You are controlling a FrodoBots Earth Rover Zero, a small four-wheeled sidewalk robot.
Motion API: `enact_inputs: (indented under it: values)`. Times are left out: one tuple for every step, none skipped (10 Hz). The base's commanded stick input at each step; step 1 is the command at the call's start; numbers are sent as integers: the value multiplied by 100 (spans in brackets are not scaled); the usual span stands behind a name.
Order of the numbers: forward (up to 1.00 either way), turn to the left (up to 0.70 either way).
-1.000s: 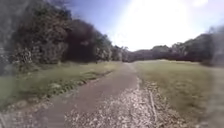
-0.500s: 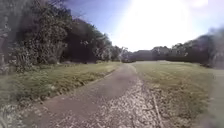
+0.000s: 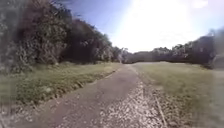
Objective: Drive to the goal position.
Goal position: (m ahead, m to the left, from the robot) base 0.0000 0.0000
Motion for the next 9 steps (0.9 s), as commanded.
enact_inputs:
  values:
    - [30,-48]
    - [30,-10]
    - [30,0]
    - [30,0]
    - [30,0]
    - [30,0]
    - [30,0]
    - [30,0]
    - [30,0]
